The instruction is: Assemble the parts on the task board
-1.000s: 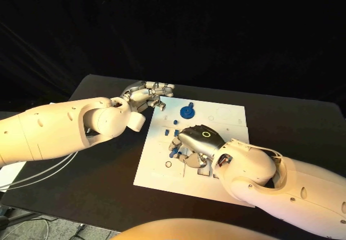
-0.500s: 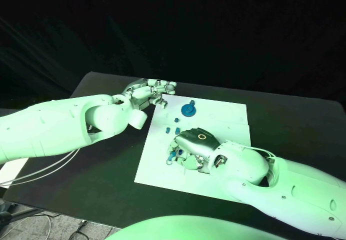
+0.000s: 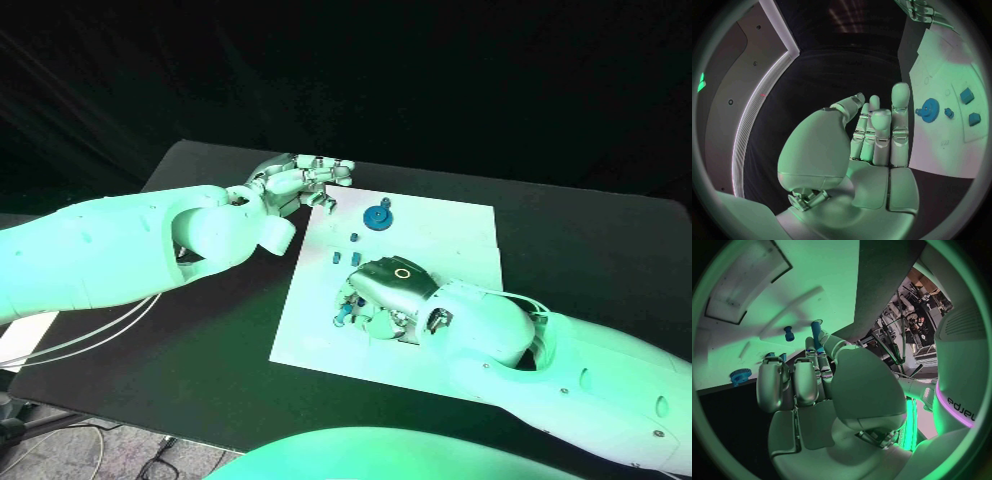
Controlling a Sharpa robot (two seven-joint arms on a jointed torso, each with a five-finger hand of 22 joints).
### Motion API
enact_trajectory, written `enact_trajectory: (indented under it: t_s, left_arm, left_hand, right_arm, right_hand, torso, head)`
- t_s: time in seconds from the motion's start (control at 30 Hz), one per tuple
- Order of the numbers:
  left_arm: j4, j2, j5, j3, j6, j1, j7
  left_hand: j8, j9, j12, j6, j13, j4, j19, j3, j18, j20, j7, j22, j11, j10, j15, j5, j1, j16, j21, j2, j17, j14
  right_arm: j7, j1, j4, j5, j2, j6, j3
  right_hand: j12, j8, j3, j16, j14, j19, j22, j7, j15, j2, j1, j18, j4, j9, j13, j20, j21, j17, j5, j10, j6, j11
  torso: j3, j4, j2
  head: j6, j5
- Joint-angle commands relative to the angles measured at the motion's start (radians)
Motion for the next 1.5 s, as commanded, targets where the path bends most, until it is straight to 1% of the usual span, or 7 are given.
enact_trajectory:
  t_s: [0.03, 0.73, 0.9, 1.03, 1.13, 1.27, 1.5]
  left_arm:
    - [0.002, 0.002, -0.003, 0.001, 0.018, 0.000, 0.005]
    - [0.003, 0.001, -0.003, 0.001, 0.019, 0.000, 0.004]
    - [0.003, 0.001, -0.003, 0.001, 0.019, 0.000, 0.003]
    - [0.004, 0.000, -0.003, 0.001, 0.018, 0.000, 0.003]
    - [0.004, 0.000, -0.003, 0.001, 0.018, 0.000, 0.003]
    - [0.005, 0.000, -0.003, 0.001, 0.018, 0.001, 0.002]
    - [0.005, -0.001, -0.003, 0.001, 0.019, 0.001, 0.002]
  left_hand:
    - [0.006, -0.001, 0.006, -0.005, 0.001, 0.000, -0.005, -0.008, 0.013, 0.000, -0.001, -0.001, -0.002, -0.006, -0.001, 0.004, -0.002, -0.005, -0.003, 0.004, -0.001, -0.009]
    - [0.006, -0.001, 0.006, -0.005, 0.001, 0.000, -0.005, -0.008, 0.013, 0.000, -0.001, -0.001, -0.002, -0.006, -0.001, 0.004, -0.002, -0.005, -0.003, 0.004, -0.001, -0.009]
    - [0.006, -0.001, 0.006, -0.005, 0.001, 0.000, -0.005, -0.008, 0.013, 0.000, -0.001, -0.001, -0.002, -0.006, -0.001, 0.004, -0.002, -0.005, -0.003, 0.004, -0.001, -0.009]
    - [0.006, -0.001, 0.006, -0.005, 0.001, 0.000, -0.005, -0.008, 0.013, 0.000, -0.001, -0.001, -0.002, -0.006, -0.001, 0.004, -0.002, -0.005, -0.003, 0.004, -0.001, -0.009]
    - [0.006, -0.001, 0.006, -0.005, 0.001, 0.000, -0.005, -0.008, 0.013, 0.000, -0.001, -0.001, -0.002, -0.006, -0.001, 0.004, -0.002, -0.005, -0.003, 0.004, -0.001, -0.009]
    - [0.006, -0.001, 0.006, -0.005, 0.001, 0.000, -0.005, -0.008, 0.013, 0.000, -0.001, -0.001, -0.002, -0.006, -0.001, 0.004, -0.002, -0.005, -0.003, 0.004, -0.001, -0.009]
    - [0.006, -0.001, 0.006, -0.005, 0.001, 0.000, -0.005, -0.008, 0.013, 0.000, -0.001, -0.001, -0.002, -0.006, -0.001, 0.004, -0.002, -0.005, -0.003, 0.004, -0.001, -0.009]
  right_arm:
    - [0.011, -0.001, -0.005, -0.003, 0.006, 0.018, -0.002]
    - [-0.002, -0.002, -0.017, -0.010, 0.016, 0.044, -0.007]
    - [-0.019, -0.001, -0.022, -0.014, 0.019, 0.062, -0.009]
    - [-0.025, -0.001, -0.028, -0.015, 0.023, 0.068, -0.013]
    - [-0.024, -0.001, -0.030, -0.011, 0.026, 0.056, -0.016]
    - [-0.019, -0.001, -0.032, -0.007, 0.027, 0.022, -0.018]
    - [-0.001, -0.001, -0.024, 0.004, 0.015, -0.059, -0.019]
  right_hand:
    - [-0.003, 0.003, 0.004, 0.004, 0.035, -0.002, 0.017, 0.007, 0.005, 0.006, 0.009, 0.003, -0.001, 0.001, 0.001, 0.008, 0.000, -0.002, 0.007, 0.006, 0.002, 0.000]
    - [-0.004, 0.002, 0.004, 0.002, 0.035, -0.004, 0.015, 0.008, 0.005, 0.007, 0.009, 0.004, -0.002, 0.001, 0.001, 0.009, -0.001, -0.005, 0.007, 0.007, 0.001, 0.001]
    - [-0.029, -0.023, -0.010, -0.008, 0.029, -0.023, -0.007, 0.026, 0.021, -0.019, -0.016, 0.009, 0.003, -0.007, -0.003, 0.018, -0.019, -0.021, 0.007, -0.032, -0.043, 0.019]
    - [-0.033, -0.024, -0.024, -0.011, 0.027, -0.043, -0.030, 0.035, 0.034, -0.037, -0.030, 0.016, 0.006, -0.018, -0.003, 0.029, -0.038, -0.028, 0.009, -0.081, -0.088, 0.033]
    - [-0.031, -0.023, -0.054, -0.020, 0.022, -0.075, -0.068, 0.042, 0.046, -0.049, -0.041, 0.025, 0.008, -0.031, -0.002, 0.040, -0.070, -0.044, 0.010, -0.148, -0.137, 0.046]
    - [-0.031, -0.023, -0.103, -0.033, 0.014, -0.099, -0.097, 0.037, 0.056, -0.051, -0.047, 0.033, 0.009, -0.038, -0.001, 0.051, -0.096, -0.064, 0.008, -0.236, -0.198, 0.058]
    - [-0.019, -0.020, -0.137, -0.031, 0.014, -0.100, -0.103, 0.035, 0.059, -0.043, -0.046, 0.034, 0.013, -0.036, 0.001, 0.054, -0.102, -0.066, 0.009, -0.250, -0.211, 0.062]
  torso:
    - [0.0003, 0.0008, 0.000]
    - [-0.0002, 0.0006, 0.000]
    - [-0.0003, 0.0000, 0.000]
    - [-0.0003, 0.0003, 0.000]
    - [-0.0003, 0.0005, 0.000]
    - [-0.0001, 0.0008, 0.000]
    - [0.0003, 0.0008, 0.000]
  head:
    - [-0.001, 0.001]
    - [-0.003, 0.004]
    - [-0.003, 0.005]
    - [-0.004, 0.005]
    - [-0.004, 0.005]
    - [-0.004, 0.005]
    - [-0.003, 0.004]
